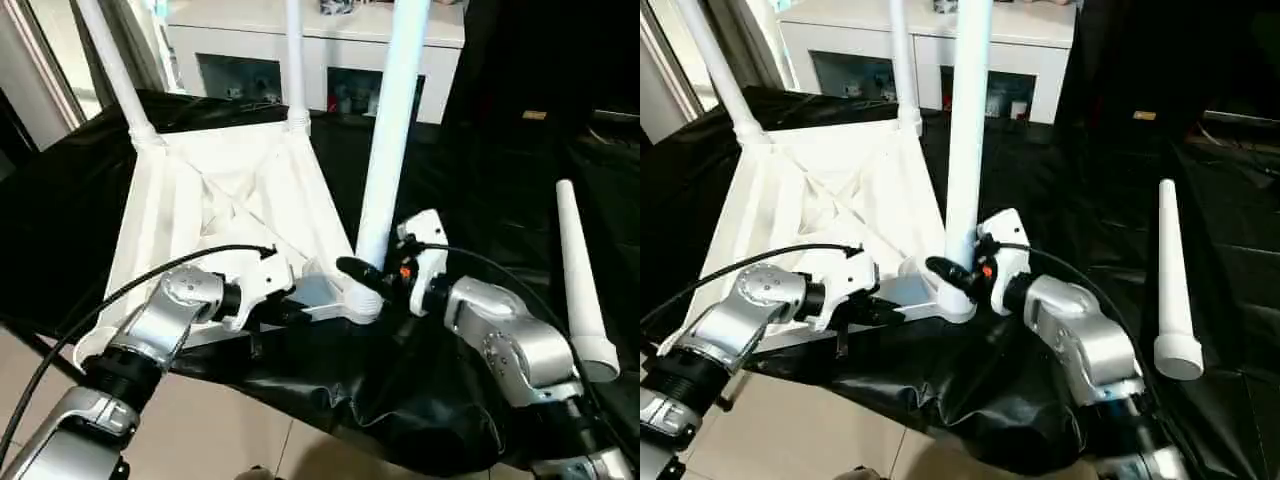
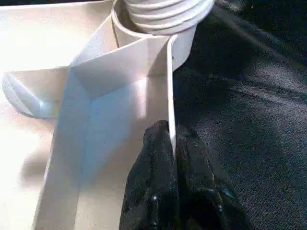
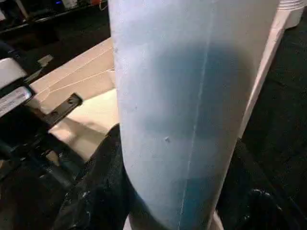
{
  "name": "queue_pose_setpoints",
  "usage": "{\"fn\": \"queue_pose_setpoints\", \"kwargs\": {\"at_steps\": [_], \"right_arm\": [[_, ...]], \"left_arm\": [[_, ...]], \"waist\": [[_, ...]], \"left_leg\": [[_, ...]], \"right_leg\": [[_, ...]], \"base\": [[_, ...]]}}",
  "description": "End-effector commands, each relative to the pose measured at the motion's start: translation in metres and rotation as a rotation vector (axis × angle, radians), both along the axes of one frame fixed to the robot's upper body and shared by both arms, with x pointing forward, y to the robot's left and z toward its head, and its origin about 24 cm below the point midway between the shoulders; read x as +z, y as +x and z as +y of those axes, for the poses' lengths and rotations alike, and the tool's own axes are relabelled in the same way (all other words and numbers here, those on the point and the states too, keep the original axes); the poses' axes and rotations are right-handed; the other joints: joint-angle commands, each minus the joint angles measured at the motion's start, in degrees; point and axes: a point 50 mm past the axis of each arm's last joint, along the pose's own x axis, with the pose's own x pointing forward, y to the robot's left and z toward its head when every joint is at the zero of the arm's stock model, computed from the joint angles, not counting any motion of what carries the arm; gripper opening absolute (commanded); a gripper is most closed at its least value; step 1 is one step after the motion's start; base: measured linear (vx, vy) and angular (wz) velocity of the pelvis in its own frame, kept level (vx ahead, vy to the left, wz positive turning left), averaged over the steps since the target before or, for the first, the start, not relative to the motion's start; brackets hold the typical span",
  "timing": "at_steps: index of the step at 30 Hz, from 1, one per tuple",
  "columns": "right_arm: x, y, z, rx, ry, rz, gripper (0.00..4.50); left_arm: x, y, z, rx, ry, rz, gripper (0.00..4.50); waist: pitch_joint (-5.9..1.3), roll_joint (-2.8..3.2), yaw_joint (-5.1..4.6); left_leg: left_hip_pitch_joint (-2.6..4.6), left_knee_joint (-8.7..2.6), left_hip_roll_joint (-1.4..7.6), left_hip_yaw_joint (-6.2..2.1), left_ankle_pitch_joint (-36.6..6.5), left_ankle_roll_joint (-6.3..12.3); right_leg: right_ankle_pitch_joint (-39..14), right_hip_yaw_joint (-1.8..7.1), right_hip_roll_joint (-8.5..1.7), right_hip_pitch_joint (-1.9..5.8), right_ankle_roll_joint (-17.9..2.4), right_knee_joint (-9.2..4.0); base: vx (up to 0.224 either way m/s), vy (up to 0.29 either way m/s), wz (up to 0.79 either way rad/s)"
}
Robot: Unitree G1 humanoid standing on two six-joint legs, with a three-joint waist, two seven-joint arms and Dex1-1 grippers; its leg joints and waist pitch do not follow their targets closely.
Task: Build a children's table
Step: Insert table leg to table base
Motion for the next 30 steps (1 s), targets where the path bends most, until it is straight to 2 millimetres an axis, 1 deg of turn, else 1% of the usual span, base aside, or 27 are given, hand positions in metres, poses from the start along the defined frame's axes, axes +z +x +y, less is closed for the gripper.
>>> {"fn": "queue_pose_setpoints", "kwargs": {"at_steps": [1,2,4,5,6,7,10,12,14,16,17,20,23,24,27,28,29,30], "right_arm": [[-0.004,0.005,0.000,-0.023,-0.007,0.011,1.86],[-0.006,0.007,0.001,-0.028,-0.007,0.016,1.86],[-0.006,0.008,0.002,-0.024,-0.009,0.017,1.86],[-0.008,0.008,0.003,-0.015,-0.015,0.019,1.86],[-0.008,0.008,0.003,-0.010,-0.016,0.021,1.86],[-0.009,0.008,0.003,-0.008,-0.016,0.022,1.86],[-0.010,0.008,0.003,-0.001,-0.021,0.024,1.86],[-0.011,0.008,0.003,0.000,-0.022,0.025,1.86],[-0.012,0.009,0.003,0.000,-0.022,0.024,1.86],[-0.012,0.009,0.003,0.000,-0.022,0.024,1.86],[-0.013,0.009,0.003,0.001,-0.023,0.025,1.86],[-0.014,0.008,0.003,0.001,-0.026,0.025,1.86],[-0.014,0.008,0.003,0.001,-0.027,0.025,1.86],[-0.015,0.008,0.003,0.000,-0.028,0.027,1.86],[-0.017,0.008,0.002,-0.003,-0.029,0.031,1.86],[-0.017,0.008,0.002,-0.004,-0.029,0.032,1.86],[-0.019,0.008,0.001,-0.005,-0.031,0.034,1.86],[-0.020,0.008,0.001,-0.005,-0.032,0.035,1.86]], "left_arm": [[0.005,0.005,0.000,0.053,-0.075,-0.028,0.00],[0.006,0.006,-0.001,0.066,-0.092,-0.031,0.00],[0.005,0.006,-0.001,0.076,-0.104,-0.025,0.00],[0.006,0.007,-0.002,0.095,-0.123,-0.023,0.00],[0.005,0.007,-0.002,0.103,-0.127,-0.020,0.00],[0.005,0.007,-0.001,0.107,-0.125,-0.022,0.00],[0.003,0.007,0.001,0.123,-0.105,-0.017,0.00],[0.003,0.007,0.001,0.131,-0.106,-0.014,0.00],[0.003,0.008,0.002,0.138,-0.107,-0.016,0.00],[0.004,0.008,0.002,0.141,-0.107,-0.016,0.00],[0.004,0.009,0.002,0.145,-0.101,-0.016,0.00],[0.005,0.010,0.002,0.155,-0.095,-0.022,0.00],[0.006,0.011,0.003,0.157,-0.093,-0.028,0.00],[0.006,0.012,0.003,0.164,-0.095,-0.031,0.00],[0.011,0.014,0.002,0.190,-0.165,-0.012,0.00],[0.012,0.016,0.001,0.201,-0.164,-0.033,0.00],[0.014,0.022,0.002,0.241,-0.161,-0.091,0.00],[0.016,0.025,0.002,0.258,-0.161,-0.115,0.00]], "waist": [[-3.94,-0.75,-0.23],[-3.96,-0.77,-0.19],[-3.92,-0.76,-0.20],[-4.02,-0.95,-0.15],[-4.05,-0.79,-0.17],[-4.13,-1.06,-0.23],[-4.12,-1.04,-0.21],[-4.08,-0.98,-0.21],[-4.00,-0.90,-0.20],[-3.94,-0.94,-0.23],[-3.96,-0.82,-0.21],[-3.96,-0.86,-0.24],[-3.96,-0.78,-0.23],[-3.96,-0.84,-0.26],[-3.93,-0.93,-0.26],[-3.91,-0.90,-0.24],[-3.91,-0.94,-0.25],[-3.97,-1.02,-0.16]], "left_leg": [[0.46,-4.67,4.59,-2.23,-6.2,1.41],[0.51,-4.60,4.54,-2.16,-6.3,1.42],[0.43,-4.63,4.56,-2.16,-6.2,1.57],[0.40,-4.60,4.59,-2.17,-5.5,1.71],[0.38,-4.60,4.65,-2.20,-5.3,1.74],[0.42,-4.66,4.79,-2.22,-5.1,1.90],[0.36,-4.62,4.74,-2.18,-4.7,2.30],[0.38,-4.59,4.67,-2.13,-5.0,2.30],[0.46,-4.63,4.67,-2.12,-5.6,2.17],[0.47,-4.67,4.66,-2.16,-6.1,2.02],[0.51,-4.67,4.66,-2.17,-6.2,1.94],[0.44,-4.73,4.69,-2.23,-6.1,1.90],[0.46,-4.73,4.69,-2.23,-6.2,2.03],[0.50,-4.73,4.71,-2.23,-6.3,2.00],[0.51,-4.68,4.65,-2.14,-6.3,1.99],[0.50,-4.64,4.58,-2.11,-6.3,2.03],[0.38,-4.68,4.58,-2.17,-6.2,2.11],[0.54,-4.63,4.53,-2.11,-6.4,2.21]], "right_leg": [[-19.2,4.31,-6.79,2.81,-6.6,-5.17],[-20.1,4.34,-6.86,2.80,-6.5,-5.32],[-20.2,4.32,-6.81,2.84,-6.3,-5.34],[-19.4,4.33,-6.79,2.90,-6.3,-5.12],[-18.8,4.29,-6.80,2.86,-6.5,-5.03],[-17.7,4.28,-6.70,2.89,-6.7,-4.90],[-16.6,4.35,-6.76,2.89,-7.1,-4.70],[-17.1,4.36,-6.80,2.90,-7.2,-4.80],[-18.5,4.35,-6.79,2.82,-6.9,-5.03],[-19.7,4.33,-6.81,2.82,-6.5,-5.19],[-20.1,4.34,-6.80,2.79,-6.3,-5.23],[-19.9,4.34,-6.83,2.85,-6.2,-5.24],[-19.9,4.32,-6.78,2.81,-6.2,-5.24],[-19.8,4.31,-6.73,2.76,-6.2,-5.25],[-20.5,4.33,-6.85,2.79,-6.3,-5.34],[-20.7,4.30,-6.83,2.76,-6.3,-5.42],[-20.7,4.28,-6.78,2.82,-6.2,-5.44],[-20.9,4.27,-6.72,2.73,-5.8,-5.53]], "base": [[0.000,0.000,0.00],[0.000,0.000,0.00],[0.000,0.000,0.00],[0.000,0.000,0.00],[0.000,0.000,0.00],[0.000,0.000,0.00],[0.000,0.000,0.00],[0.000,0.000,0.00],[0.000,0.000,0.00],[0.000,0.000,0.00],[0.000,0.000,0.00],[0.000,0.000,0.00],[0.000,0.000,0.00],[0.000,0.000,0.00],[0.000,0.000,0.00],[0.000,0.000,0.00],[0.000,0.000,0.00],[0.000,0.000,0.00]]}}
